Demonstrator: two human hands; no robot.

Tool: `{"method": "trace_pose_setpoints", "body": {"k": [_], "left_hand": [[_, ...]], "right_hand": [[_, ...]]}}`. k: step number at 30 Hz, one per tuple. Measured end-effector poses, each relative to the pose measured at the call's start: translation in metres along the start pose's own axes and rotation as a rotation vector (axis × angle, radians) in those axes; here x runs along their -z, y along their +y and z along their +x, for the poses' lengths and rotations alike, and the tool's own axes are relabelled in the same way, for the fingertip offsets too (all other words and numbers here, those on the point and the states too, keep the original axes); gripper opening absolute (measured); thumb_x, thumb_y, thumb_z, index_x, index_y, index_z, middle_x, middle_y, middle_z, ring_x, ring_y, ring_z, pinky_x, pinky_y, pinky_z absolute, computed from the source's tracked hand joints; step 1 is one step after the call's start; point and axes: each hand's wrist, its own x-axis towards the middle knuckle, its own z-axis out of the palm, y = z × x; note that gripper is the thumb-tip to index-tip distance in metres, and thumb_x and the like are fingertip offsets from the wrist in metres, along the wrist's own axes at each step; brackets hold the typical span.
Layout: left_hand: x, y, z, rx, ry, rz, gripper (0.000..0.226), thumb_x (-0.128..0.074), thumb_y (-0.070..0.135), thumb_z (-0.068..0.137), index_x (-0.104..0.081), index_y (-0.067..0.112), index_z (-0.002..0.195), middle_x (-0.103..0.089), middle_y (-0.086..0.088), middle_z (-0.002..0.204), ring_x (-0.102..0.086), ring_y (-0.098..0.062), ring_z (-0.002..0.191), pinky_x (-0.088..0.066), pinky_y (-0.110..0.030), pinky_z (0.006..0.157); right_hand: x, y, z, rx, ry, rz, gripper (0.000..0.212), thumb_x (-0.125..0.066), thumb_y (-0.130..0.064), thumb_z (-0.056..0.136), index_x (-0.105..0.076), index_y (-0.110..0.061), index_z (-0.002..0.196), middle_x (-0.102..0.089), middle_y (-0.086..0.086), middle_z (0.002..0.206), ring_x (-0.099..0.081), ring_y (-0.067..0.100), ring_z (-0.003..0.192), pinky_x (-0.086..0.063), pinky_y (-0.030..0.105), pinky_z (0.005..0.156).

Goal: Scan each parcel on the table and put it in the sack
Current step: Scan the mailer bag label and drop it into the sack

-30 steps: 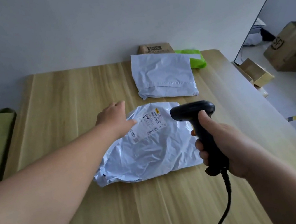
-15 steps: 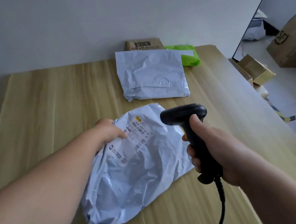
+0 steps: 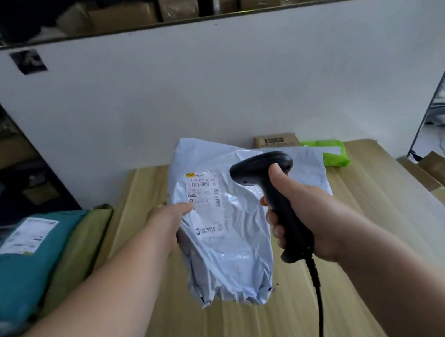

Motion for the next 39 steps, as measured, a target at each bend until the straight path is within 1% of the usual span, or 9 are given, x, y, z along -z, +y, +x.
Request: {"method": "trace_pose_setpoints", "body": {"k": [5, 9, 12, 17, 21, 26, 30, 34, 39], "left_hand": [[0.017, 0.005, -0.014, -0.087, 0.043, -0.097, 0.018, -0.067, 0.004, 0.084, -0.063, 0.006, 0.101, -0.065, -0.009, 0.078, -0.06, -0.022, 0.062, -0.045, -0.026, 0.055], [0.026, 0.004, -0.018, -0.135, 0.084, -0.136, 0.027, -0.069, 0.002, 0.082, -0.064, 0.001, 0.109, -0.068, -0.016, 0.097, -0.064, -0.028, 0.078, -0.051, -0.031, 0.07], [0.03, 0.003, -0.021, -0.154, 0.109, -0.157, 0.025, -0.069, 0.001, 0.081, -0.064, 0.002, 0.105, -0.068, -0.016, 0.096, -0.065, -0.029, 0.082, -0.052, -0.034, 0.075], [0.039, -0.001, -0.022, -0.157, 0.14, -0.179, 0.019, -0.07, 0.0, 0.08, -0.063, 0.008, 0.095, -0.068, -0.009, 0.083, -0.065, -0.025, 0.071, -0.051, -0.028, 0.062], [0.05, -0.003, -0.021, -0.138, 0.157, -0.17, 0.027, -0.072, 0.001, 0.079, -0.064, 0.001, 0.105, -0.07, -0.016, 0.098, -0.068, -0.033, 0.09, -0.055, -0.042, 0.084], [0.079, -0.004, -0.018, -0.125, 0.149, -0.183, 0.033, -0.071, 0.005, 0.081, -0.062, 0.0, 0.113, -0.069, -0.018, 0.104, -0.067, -0.034, 0.094, -0.053, -0.045, 0.089], [0.124, -0.004, -0.01, -0.126, 0.184, -0.179, 0.035, -0.071, 0.009, 0.081, -0.061, 0.002, 0.114, -0.068, -0.017, 0.103, -0.066, -0.033, 0.092, -0.055, -0.04, 0.081], [0.197, -0.002, 0.01, -0.107, 0.223, -0.169, 0.034, -0.073, 0.011, 0.08, -0.06, 0.002, 0.11, -0.068, -0.015, 0.097, -0.065, -0.029, 0.082, -0.052, -0.031, 0.071], [0.308, 0.01, 0.045, -0.077, 0.225, -0.161, 0.037, -0.073, 0.01, 0.08, -0.061, 0.002, 0.114, -0.066, -0.013, 0.093, -0.063, -0.027, 0.079, -0.05, -0.032, 0.075]], "right_hand": [[-0.021, -0.009, -0.008, 0.031, -0.073, -0.042, 0.061, -0.057, -0.074, 0.08, -0.058, -0.013, 0.084, -0.056, 0.003, 0.06, -0.049, 0.02, 0.045, -0.045, 0.03, 0.045], [-0.029, -0.013, -0.012, 0.04, -0.104, -0.055, 0.06, -0.058, -0.075, 0.08, -0.058, -0.015, 0.082, -0.056, 0.003, 0.061, -0.049, 0.02, 0.045, -0.046, 0.03, 0.046], [-0.033, -0.016, -0.013, 0.046, -0.111, -0.065, 0.062, -0.058, -0.075, 0.079, -0.058, -0.014, 0.084, -0.057, 0.003, 0.06, -0.049, 0.019, 0.045, -0.046, 0.03, 0.046], [-0.041, -0.018, -0.012, 0.053, -0.137, -0.086, 0.062, -0.058, -0.074, 0.08, -0.058, -0.012, 0.086, -0.056, 0.003, 0.059, -0.049, 0.02, 0.044, -0.046, 0.03, 0.047], [-0.051, -0.019, -0.012, 0.052, -0.15, -0.102, 0.062, -0.058, -0.074, 0.08, -0.059, -0.012, 0.087, -0.056, 0.003, 0.059, -0.05, 0.02, 0.044, -0.047, 0.033, 0.048], [-0.078, -0.017, -0.007, 0.068, -0.147, -0.129, 0.068, -0.059, -0.074, 0.079, -0.062, -0.009, 0.099, -0.057, 0.004, 0.06, -0.051, 0.02, 0.045, -0.047, 0.032, 0.048], [-0.117, -0.011, -0.002, 0.066, -0.179, -0.143, 0.074, -0.063, -0.077, 0.067, -0.062, -0.009, 0.098, -0.057, 0.005, 0.061, -0.05, 0.02, 0.046, -0.045, 0.031, 0.047], [-0.174, -0.001, 0.008, 0.064, -0.183, -0.171, 0.071, -0.06, -0.076, 0.076, -0.062, -0.009, 0.1, -0.058, 0.005, 0.062, -0.051, 0.02, 0.047, -0.046, 0.031, 0.047], [-0.262, 0.013, 0.025, 0.031, -0.177, -0.159, 0.068, -0.06, -0.075, 0.077, -0.061, -0.01, 0.098, -0.058, 0.004, 0.062, -0.051, 0.018, 0.047, -0.045, 0.029, 0.045]]}}
